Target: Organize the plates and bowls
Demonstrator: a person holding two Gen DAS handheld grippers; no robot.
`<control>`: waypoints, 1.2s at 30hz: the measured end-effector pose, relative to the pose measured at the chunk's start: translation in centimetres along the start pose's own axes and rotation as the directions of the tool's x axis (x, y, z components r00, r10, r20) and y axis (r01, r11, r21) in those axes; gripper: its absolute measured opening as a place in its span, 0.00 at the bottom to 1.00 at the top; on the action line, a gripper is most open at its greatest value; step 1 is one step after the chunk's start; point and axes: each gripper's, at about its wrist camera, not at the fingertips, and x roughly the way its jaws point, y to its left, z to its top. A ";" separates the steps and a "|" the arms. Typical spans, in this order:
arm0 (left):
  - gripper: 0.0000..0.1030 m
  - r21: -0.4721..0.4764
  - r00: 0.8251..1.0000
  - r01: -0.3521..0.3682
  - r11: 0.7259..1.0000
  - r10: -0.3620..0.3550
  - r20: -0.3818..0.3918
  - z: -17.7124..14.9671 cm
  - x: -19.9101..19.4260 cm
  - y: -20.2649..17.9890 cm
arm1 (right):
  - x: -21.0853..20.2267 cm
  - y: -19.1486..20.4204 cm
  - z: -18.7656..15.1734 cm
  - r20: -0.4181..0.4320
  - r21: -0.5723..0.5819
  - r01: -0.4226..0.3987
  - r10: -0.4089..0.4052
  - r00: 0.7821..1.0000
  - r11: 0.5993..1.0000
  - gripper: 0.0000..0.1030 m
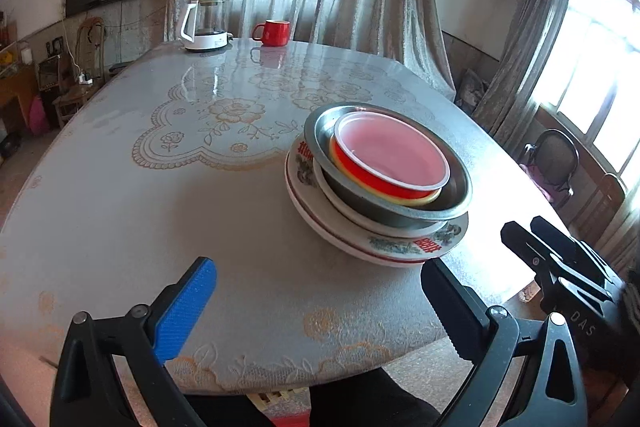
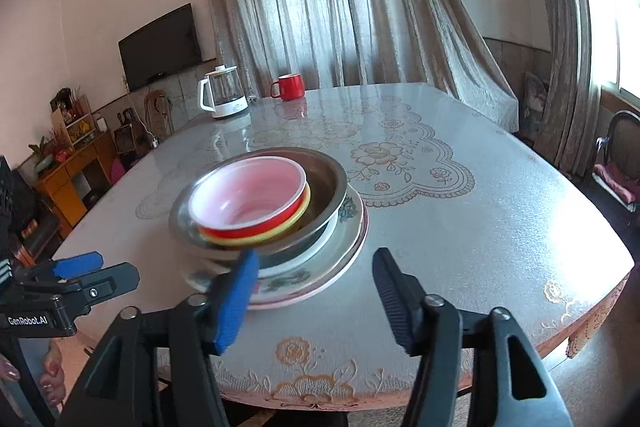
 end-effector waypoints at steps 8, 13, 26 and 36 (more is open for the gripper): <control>1.00 0.009 0.983 -0.170 0.985 0.169 0.070 -1.1 -2.2 0.2 | -2.2 1.1 -2.0 0.023 -0.010 0.050 -0.050 0.999 0.999 0.70; 1.00 0.027 0.962 -0.258 0.966 0.254 0.102 -1.6 -3.2 -0.3 | -3.6 1.1 -2.1 0.033 0.031 0.053 -0.054 0.998 0.998 0.70; 1.00 0.040 0.960 -0.269 0.962 0.265 0.093 -2.2 -3.3 -0.9 | -4.6 1.8 -3.0 0.047 0.046 0.069 -0.071 0.996 0.997 0.72; 1.00 0.028 0.961 -0.269 0.963 0.266 0.074 -2.6 -3.1 -0.7 | -4.1 1.9 -3.3 0.026 0.046 0.078 -0.080 0.996 0.996 0.72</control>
